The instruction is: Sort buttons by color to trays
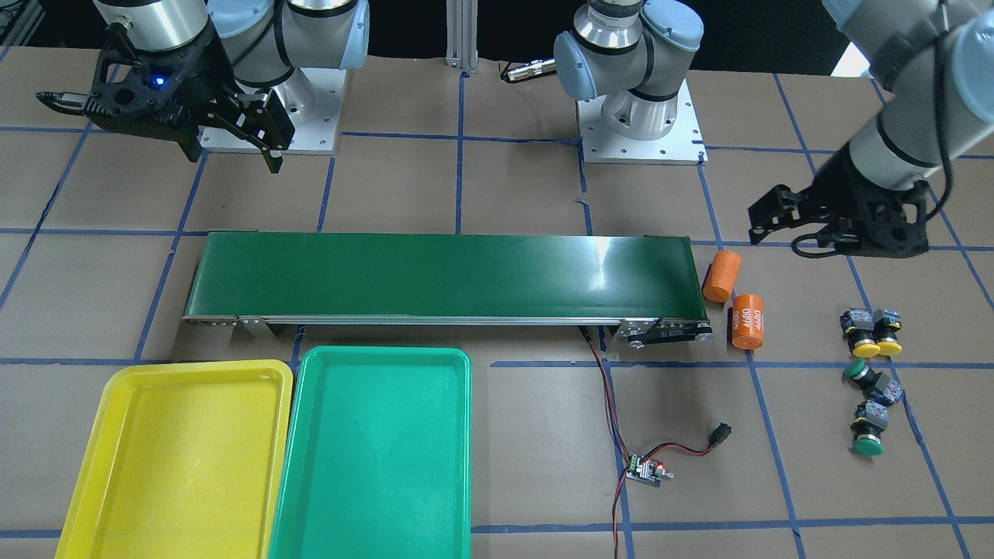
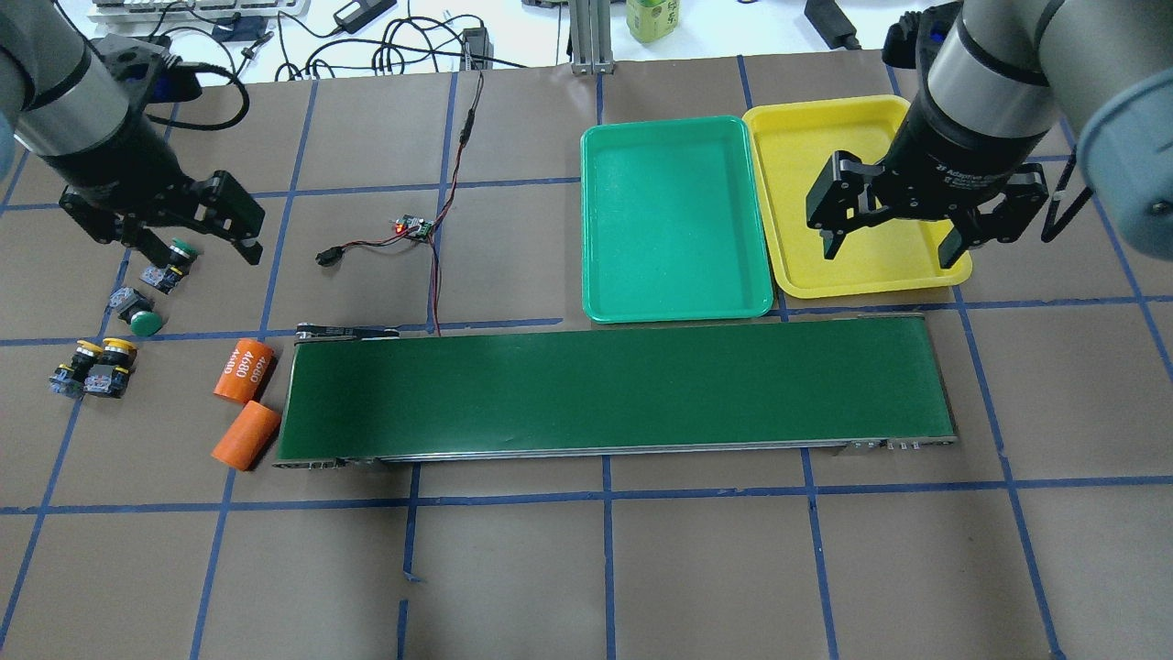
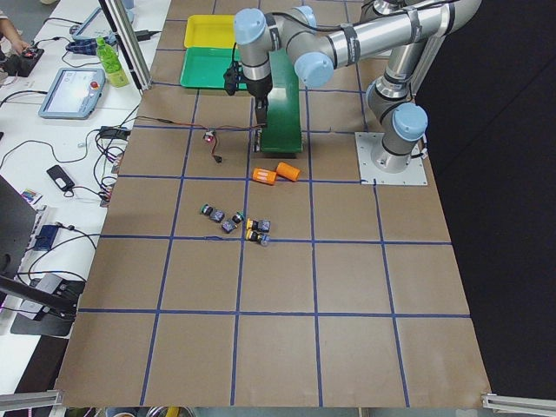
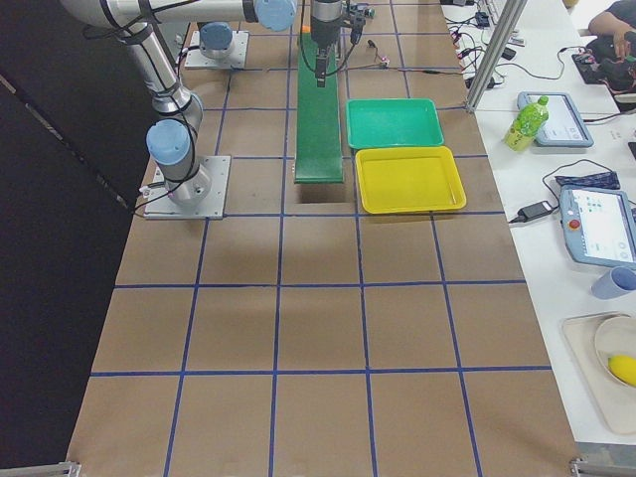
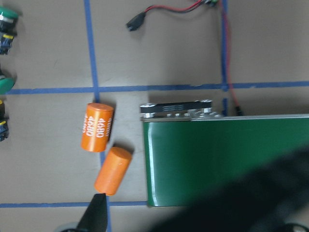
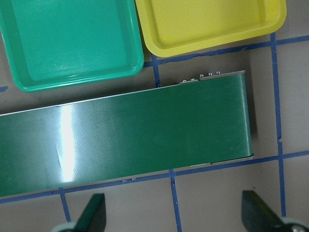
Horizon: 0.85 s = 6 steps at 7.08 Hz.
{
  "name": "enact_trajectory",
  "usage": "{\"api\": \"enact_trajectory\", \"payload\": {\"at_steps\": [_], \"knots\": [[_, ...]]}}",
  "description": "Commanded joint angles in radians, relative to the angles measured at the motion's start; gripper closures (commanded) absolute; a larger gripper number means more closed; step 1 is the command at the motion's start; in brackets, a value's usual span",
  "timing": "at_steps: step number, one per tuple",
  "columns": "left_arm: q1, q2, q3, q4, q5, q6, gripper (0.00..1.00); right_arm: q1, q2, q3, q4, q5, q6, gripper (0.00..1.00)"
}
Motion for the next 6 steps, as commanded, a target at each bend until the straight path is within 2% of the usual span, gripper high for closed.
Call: {"api": "enact_trajectory", "payload": {"at_steps": [1, 2, 3, 5, 6], "knots": [[0.178, -0.023, -0.24, 0.253, -0.003, 0.186, 0.0, 0.0, 0.001, 0.0, 0.003, -0.001, -0.004, 0.0], [0.184, -0.032, -0.397, 0.482, 0.0, 0.213, 0.0, 0.0, 0.003, 0.0, 0.005, -0.003, -0.006, 0.0], [0.184, -0.032, -0.477, 0.603, -0.006, 0.291, 0.0, 0.0, 0.003, 0.0, 0.0, -0.001, -0.01, 0.0], [0.184, -0.032, -0.498, 0.592, -0.006, 0.419, 0.0, 0.0, 0.0, 0.0, 0.003, 0.0, -0.001, 0.0], [0.184, -0.038, -0.507, 0.553, -0.068, 0.449, 0.0, 0.0, 0.0, 0.0, 0.003, -0.001, 0.0, 0.0]]}}
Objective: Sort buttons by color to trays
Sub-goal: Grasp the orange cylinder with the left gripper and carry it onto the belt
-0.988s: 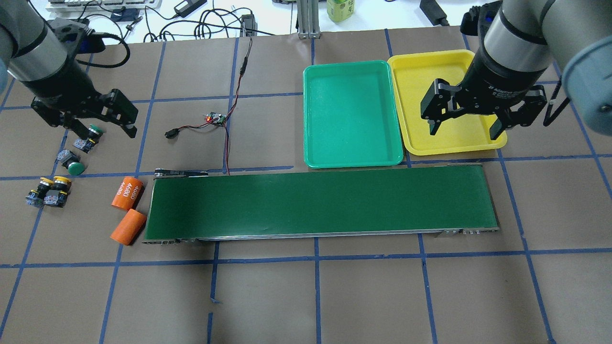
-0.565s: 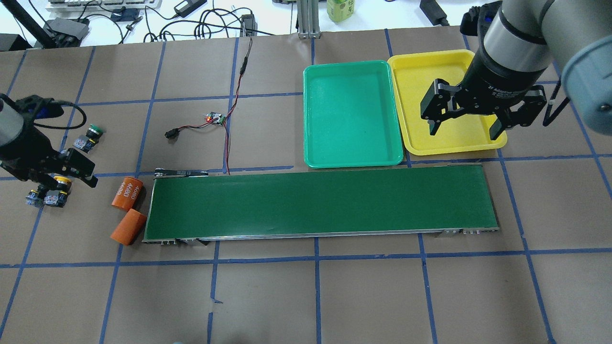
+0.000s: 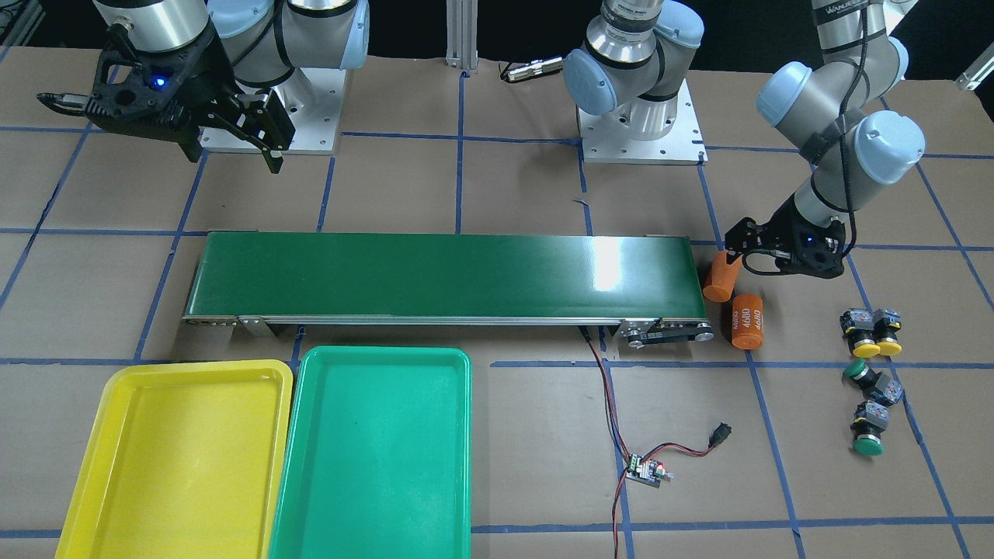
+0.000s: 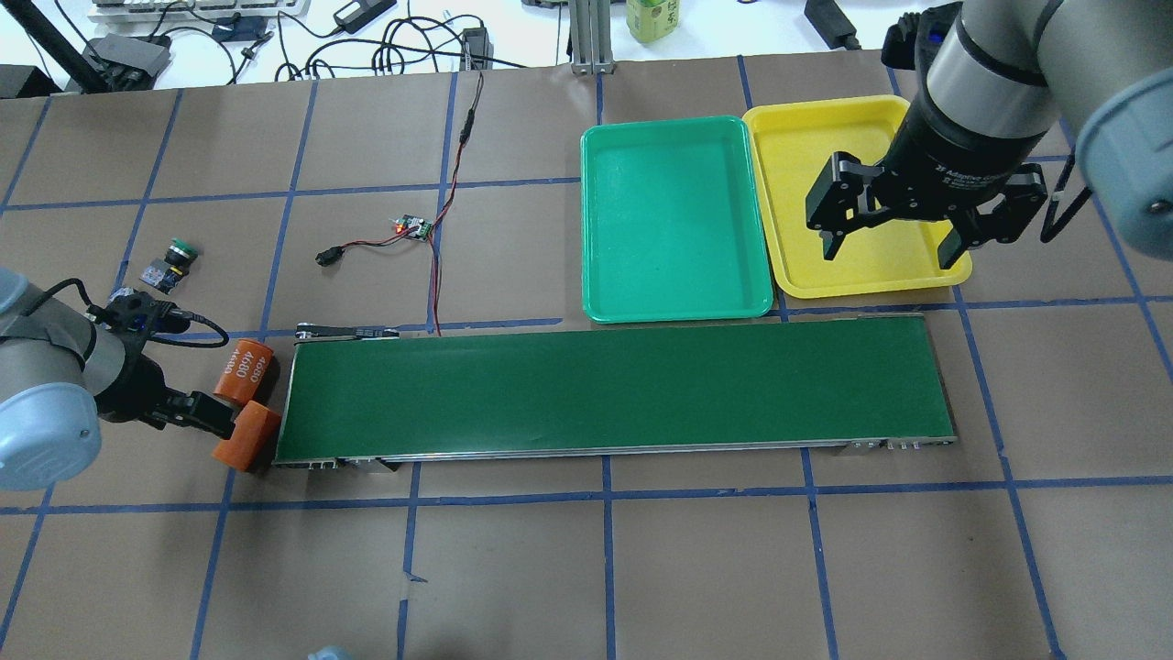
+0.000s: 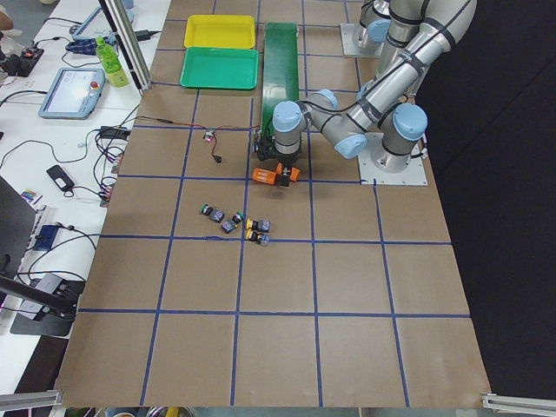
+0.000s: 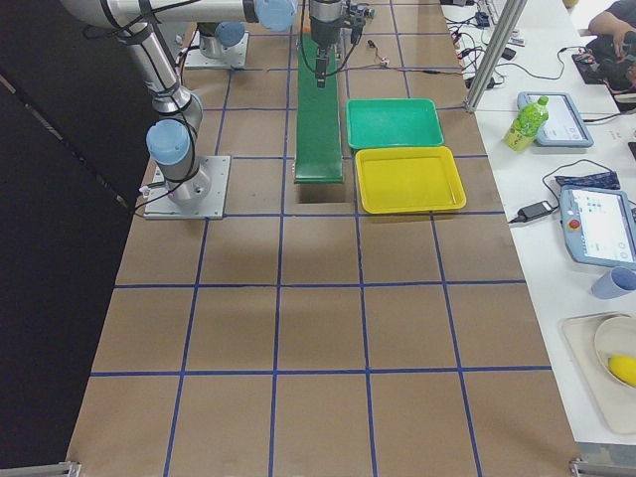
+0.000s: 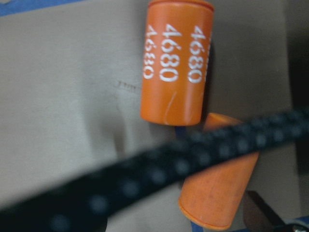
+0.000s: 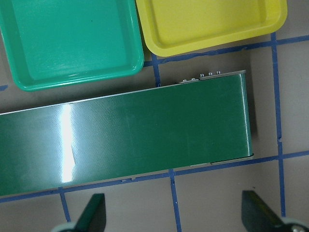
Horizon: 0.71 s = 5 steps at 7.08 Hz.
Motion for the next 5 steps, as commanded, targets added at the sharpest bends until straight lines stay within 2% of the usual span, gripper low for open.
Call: {"api": "enact_trajectory", "payload": {"at_steps": [1, 3, 4, 5], "knots": [[0.001, -0.015, -0.021, -0.031, -0.068, 0.055, 0.0, 0.0, 0.001, 0.0, 0.001, -0.001, -0.002, 0.0], [0.001, -0.043, -0.021, -0.024, -0.066, 0.143, 0.0, 0.0, 0.001, 0.0, 0.002, -0.001, -0.002, 0.0], [0.001, -0.063, -0.021, -0.015, -0.069, 0.158, 0.08, 0.0, 0.001, 0.0, 0.006, -0.001, -0.002, 0.0], [0.001, -0.074, -0.019, -0.013, -0.067, 0.161, 0.24, 0.0, 0.001, 0.0, 0.007, -0.003, -0.001, 0.0]]}}
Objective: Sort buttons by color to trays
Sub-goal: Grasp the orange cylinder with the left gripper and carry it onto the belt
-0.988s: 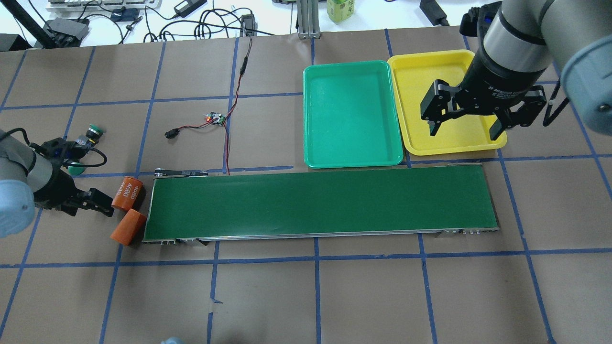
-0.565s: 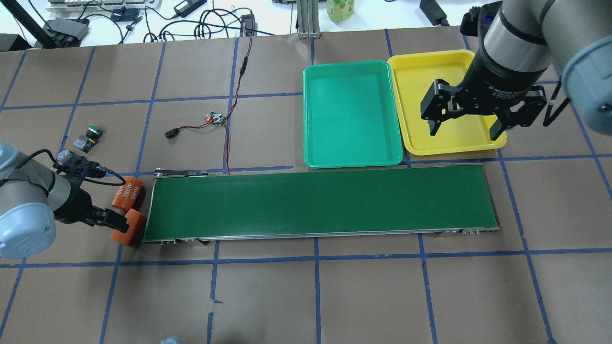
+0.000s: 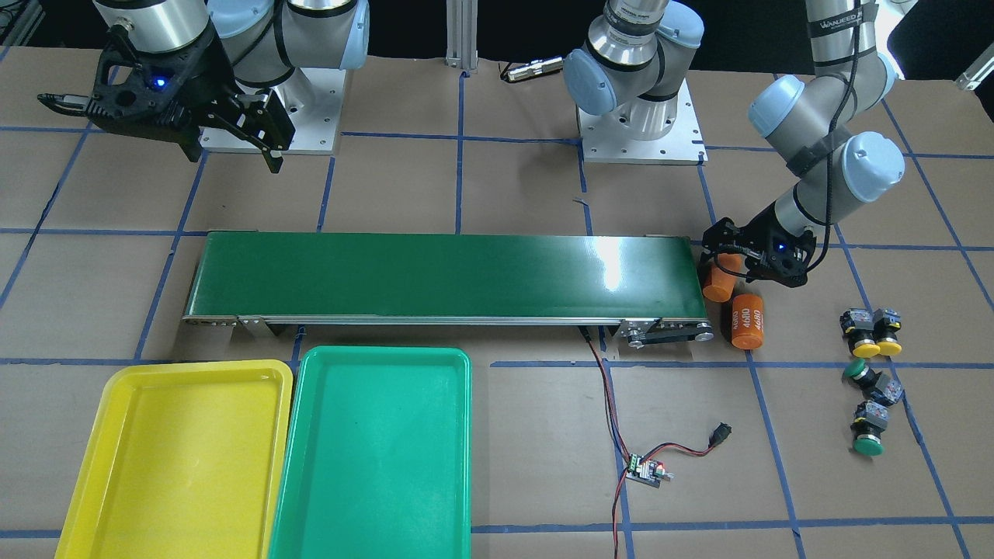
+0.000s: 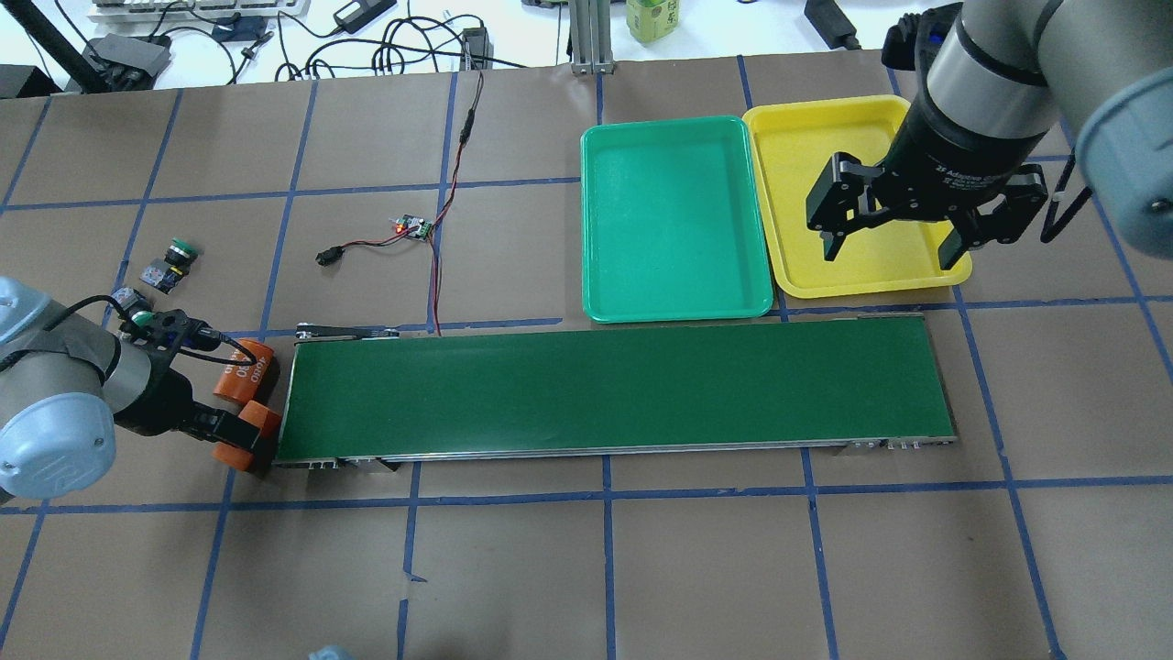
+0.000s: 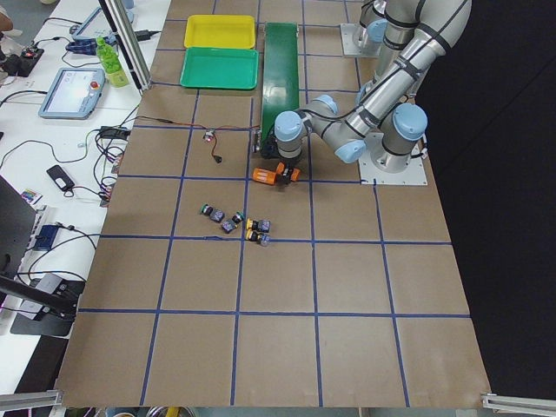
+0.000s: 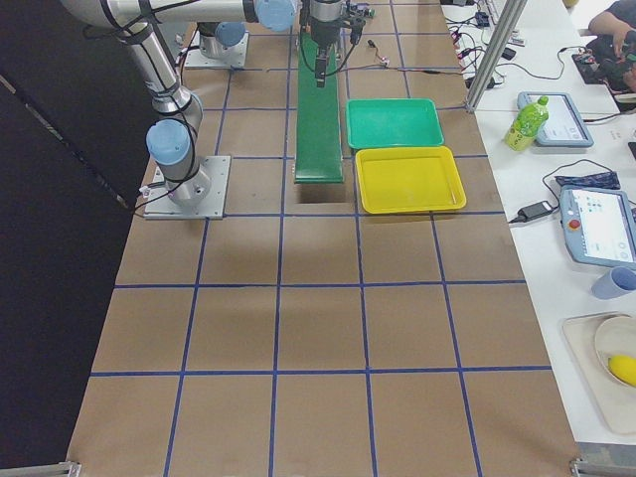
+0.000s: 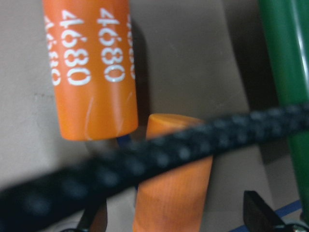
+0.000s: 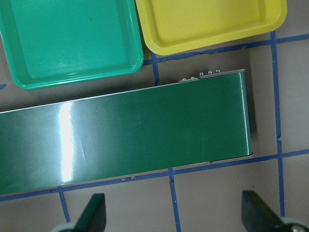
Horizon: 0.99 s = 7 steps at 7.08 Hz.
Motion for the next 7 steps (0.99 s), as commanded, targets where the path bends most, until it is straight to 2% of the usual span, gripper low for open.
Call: {"api": "enact_trajectory", "payload": {"at_steps": [1, 2, 4, 5, 6, 7], "knots": [[0.0, -0.014, 0.003, 0.008, 0.001, 0.029, 0.62, 0.0, 0.0, 0.0, 0.004, -0.001, 0.001, 0.0], [0.002, 0.003, 0.006, 0.011, 0.006, 0.038, 1.0, 0.0, 0.0, 0.0, 0.004, 0.0, 0.001, 0.0], [0.003, 0.08, 0.027, -0.014, 0.017, 0.116, 1.0, 0.0, 0.0, 0.002, 0.007, 0.0, 0.001, 0.0], [-0.001, 0.142, 0.05, -0.085, 0.011, 0.12, 1.0, 0.0, 0.0, 0.002, 0.007, 0.0, 0.001, 0.0], [-0.015, 0.18, 0.123, -0.232, -0.017, 0.139, 1.0, 0.0, 0.0, 0.0, 0.007, 0.0, 0.001, 0.0], [-0.032, 0.211, 0.177, -0.362, -0.082, 0.199, 1.0, 0.0, 0.0, 0.0, 0.007, -0.001, 0.001, 0.0]]}}
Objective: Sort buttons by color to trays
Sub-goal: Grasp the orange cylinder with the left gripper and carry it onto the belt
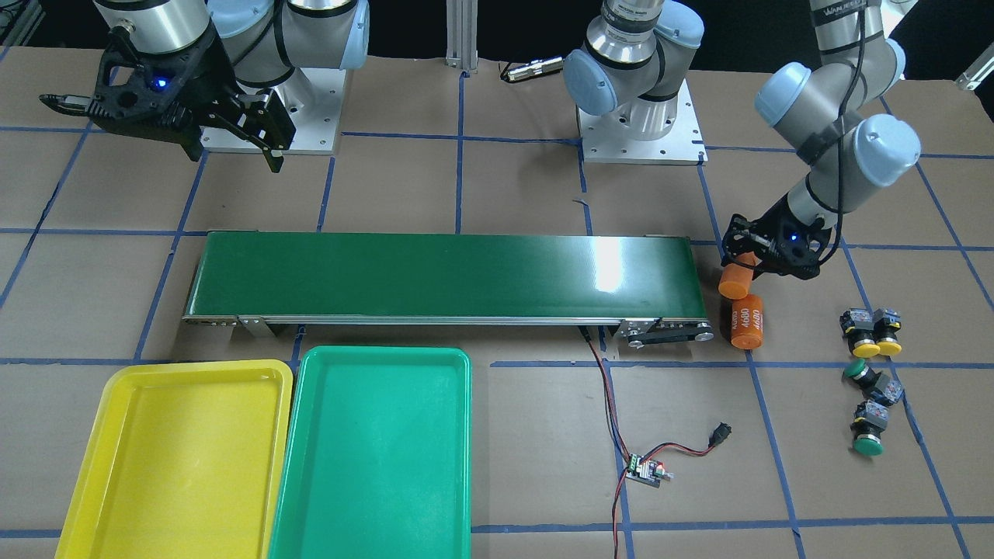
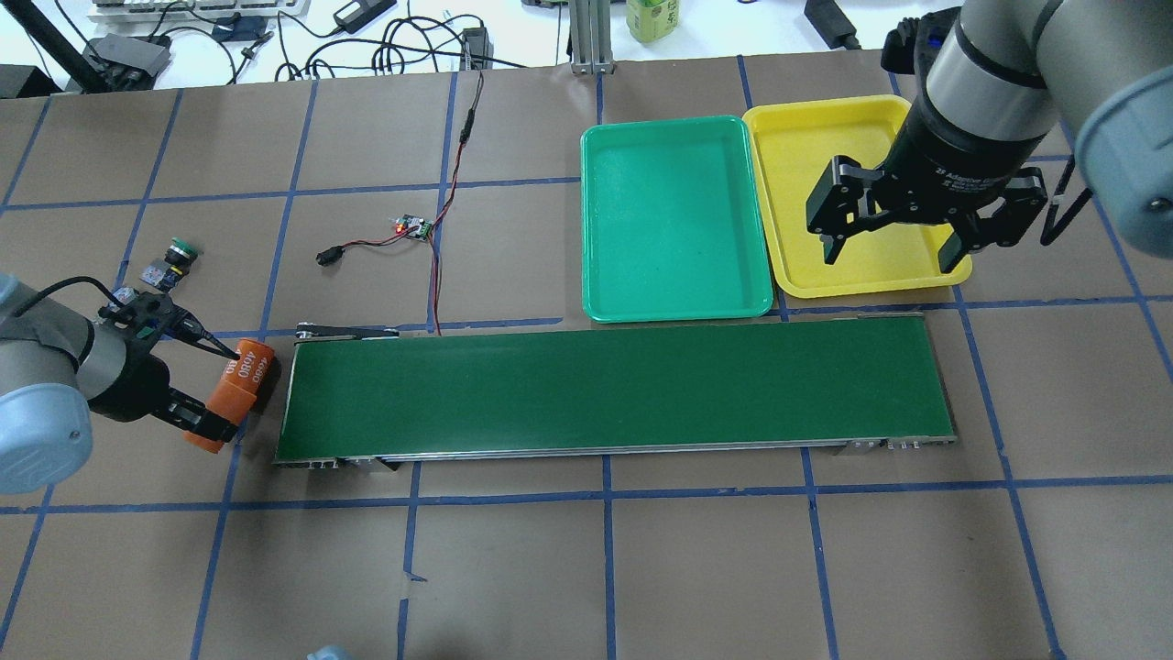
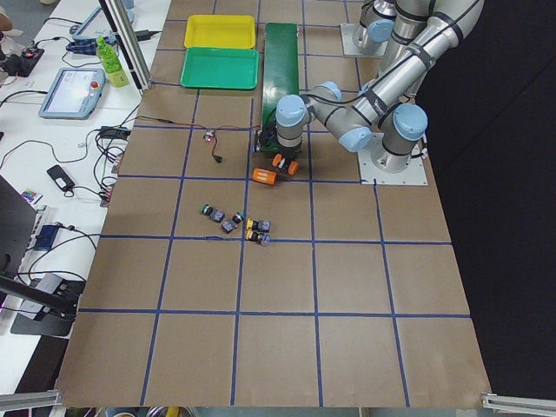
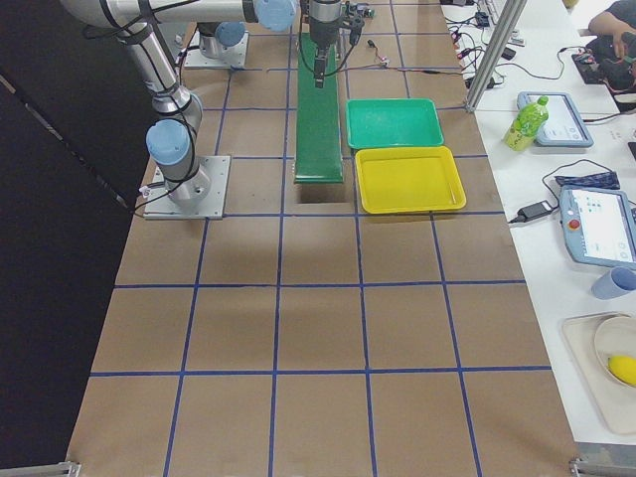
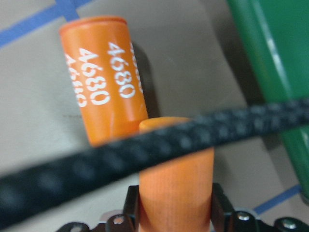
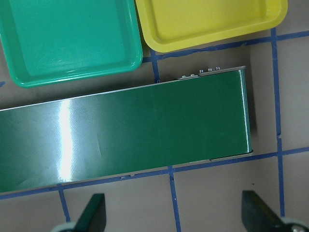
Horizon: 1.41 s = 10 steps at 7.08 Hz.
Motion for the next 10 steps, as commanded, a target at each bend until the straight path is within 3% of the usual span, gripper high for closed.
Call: {"api": "enact_trajectory", "payload": {"at_steps": [1, 3, 5, 6, 7, 8, 10], "knots": [[-0.07, 0.052, 0.067, -0.163, -0.067, 0.203, 1.0, -0.002, 0.0, -0.001, 0.0, -0.001, -0.003, 0.0], [-0.259, 0.034, 0.058, -0.124, -0.058, 0.368, 1.0, 0.0, 0.0, 0.001, 0.002, -0.001, -0.003, 0.0], [-0.38, -0.003, 0.018, 0.051, -0.031, 0.481, 1.0, 0.0, 0.0, 0.001, 0.002, -0.001, -0.003, 0.0], [-0.38, -0.009, -0.006, 0.094, 0.012, 0.525, 0.87, 0.0, 0.0, 0.001, 0.002, 0.0, -0.005, 0.0], [-0.38, -0.02, -0.031, 0.1, 0.009, 0.518, 0.28, 0.0, 0.0, 0.001, 0.0, 0.0, -0.005, 0.0], [-0.38, -0.02, -0.04, 0.107, 0.008, 0.511, 0.11, 0.0, 0.002, 0.001, -0.001, 0.0, 0.0, 0.0], [-0.374, 0.003, 0.005, 0.088, 0.009, 0.403, 0.08, 0.0, -0.005, 0.001, -0.006, 0.011, 0.005, 0.0]]}}
